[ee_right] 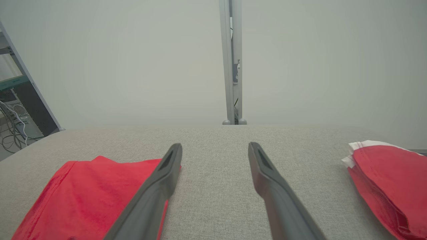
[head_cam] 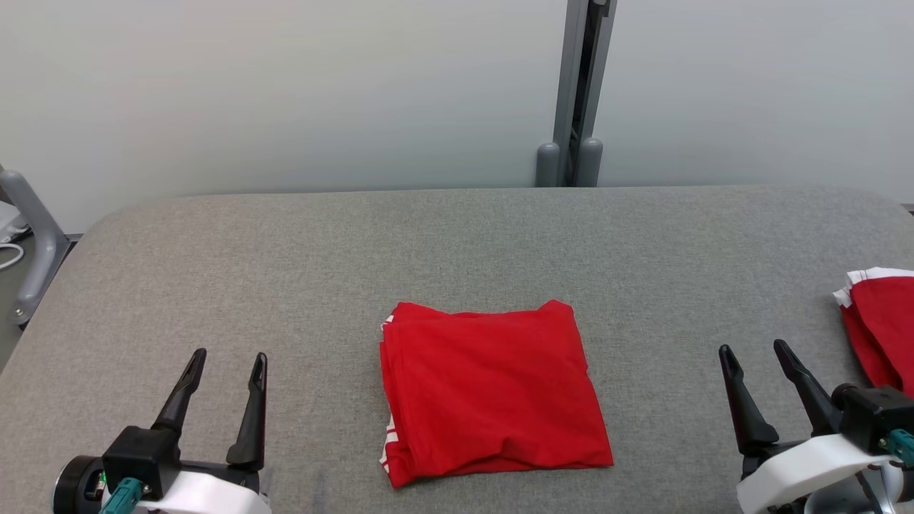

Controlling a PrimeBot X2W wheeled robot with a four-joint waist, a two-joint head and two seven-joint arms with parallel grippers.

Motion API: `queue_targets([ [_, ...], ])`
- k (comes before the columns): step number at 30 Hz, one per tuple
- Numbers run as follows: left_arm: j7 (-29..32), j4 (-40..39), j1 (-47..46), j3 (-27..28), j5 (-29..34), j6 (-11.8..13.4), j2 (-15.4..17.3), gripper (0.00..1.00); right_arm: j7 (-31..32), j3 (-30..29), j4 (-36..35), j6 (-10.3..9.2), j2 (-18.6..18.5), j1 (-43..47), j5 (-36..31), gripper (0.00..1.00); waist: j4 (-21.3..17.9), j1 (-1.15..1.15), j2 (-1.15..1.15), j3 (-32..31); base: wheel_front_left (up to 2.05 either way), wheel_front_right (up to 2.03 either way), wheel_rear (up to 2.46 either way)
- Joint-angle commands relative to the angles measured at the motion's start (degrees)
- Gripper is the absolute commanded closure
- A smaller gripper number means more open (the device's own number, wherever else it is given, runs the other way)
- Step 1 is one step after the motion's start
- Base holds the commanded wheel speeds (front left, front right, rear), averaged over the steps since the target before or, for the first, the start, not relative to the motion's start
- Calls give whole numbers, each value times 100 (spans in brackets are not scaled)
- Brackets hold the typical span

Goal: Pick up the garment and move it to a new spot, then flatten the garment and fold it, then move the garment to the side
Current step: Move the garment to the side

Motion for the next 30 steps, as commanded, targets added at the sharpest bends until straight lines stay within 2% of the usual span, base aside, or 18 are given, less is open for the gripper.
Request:
queue_targets([
  [1, 15, -26, 57, 13, 0, 26, 38, 0, 57, -30, -48, -1, -16, 67, -13, 0, 13, 0, 0, -35, 0, 0, 0],
  [15, 152, -115, 151, -23, -47, 128, 94, 0, 259, -88, -129, -1, 20, 128, -113, 0, 20, 0, 0, -123, 0, 0, 0],
  [30, 281, -217, 130, -95, -74, 219, 131, 0, 198, -91, -29, -1, 38, 88, -96, 0, 55, 0, 0, -197, 0, 0, 0],
])
